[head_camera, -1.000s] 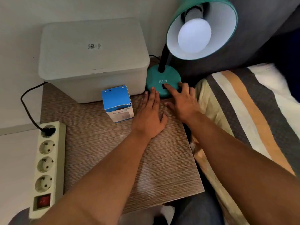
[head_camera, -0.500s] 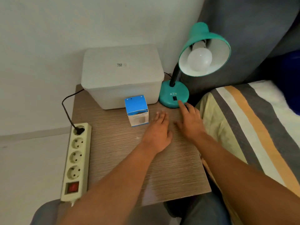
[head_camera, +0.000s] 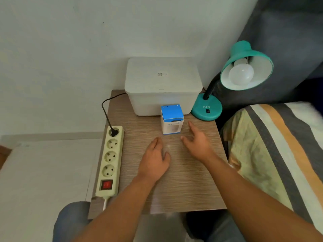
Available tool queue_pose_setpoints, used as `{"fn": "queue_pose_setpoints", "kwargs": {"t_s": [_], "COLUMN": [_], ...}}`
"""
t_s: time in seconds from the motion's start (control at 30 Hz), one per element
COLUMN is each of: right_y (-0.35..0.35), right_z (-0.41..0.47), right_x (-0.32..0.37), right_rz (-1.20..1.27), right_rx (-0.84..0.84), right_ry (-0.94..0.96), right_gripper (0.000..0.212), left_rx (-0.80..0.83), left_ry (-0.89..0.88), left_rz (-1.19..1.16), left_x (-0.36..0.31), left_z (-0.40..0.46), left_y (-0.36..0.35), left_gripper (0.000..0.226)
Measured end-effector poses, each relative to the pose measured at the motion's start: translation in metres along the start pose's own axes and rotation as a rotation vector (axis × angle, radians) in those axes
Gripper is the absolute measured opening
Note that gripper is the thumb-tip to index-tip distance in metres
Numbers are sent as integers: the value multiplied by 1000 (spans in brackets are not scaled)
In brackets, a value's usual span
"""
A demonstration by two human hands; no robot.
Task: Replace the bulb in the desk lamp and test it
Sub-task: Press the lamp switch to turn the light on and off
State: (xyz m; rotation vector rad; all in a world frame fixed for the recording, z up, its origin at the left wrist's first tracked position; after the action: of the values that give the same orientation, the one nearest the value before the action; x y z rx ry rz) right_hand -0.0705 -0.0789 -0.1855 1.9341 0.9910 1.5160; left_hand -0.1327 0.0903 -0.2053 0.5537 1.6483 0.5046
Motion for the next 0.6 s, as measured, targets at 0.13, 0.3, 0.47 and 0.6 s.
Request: {"fn": "queue_pose_setpoints", "kwargs": {"t_s": [0.13, 0.3, 0.47, 0.6], "right_y": [-5, -8, -14, -17], "right_z": [6, 8, 11, 13], "right_x": [7, 19, 26, 28], "right_rz": [114, 248, 294, 286], "right_rx": [-3, 0, -6, -19], "right_ry": [-13, 98, 131, 147], "right_gripper": [78, 58, 53, 49], "left_rx": [-80, -69, -79, -65], "left_ry": [87, -1, -1, -17], "left_rz": [-186, -298, -355, -356], "left_x": [-5, -15, -14, -11], "left_z": [18, 40, 48, 50], "left_y": [8, 11, 14, 18], "left_gripper": [73, 65, 62, 63]}}
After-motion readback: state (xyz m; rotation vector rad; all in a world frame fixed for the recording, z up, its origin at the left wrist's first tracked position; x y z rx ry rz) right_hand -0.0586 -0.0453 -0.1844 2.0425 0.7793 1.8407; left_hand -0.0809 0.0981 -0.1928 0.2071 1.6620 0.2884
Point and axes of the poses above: each hand's wrist, its own z-axis towards the middle knuckle, its own y-axis out of the back of the hand, x = y × z, the point moved 5 cm from there along z, towards the middle knuckle, and after that the axes turned 11 degrees about -z, right-handed, at the moved point
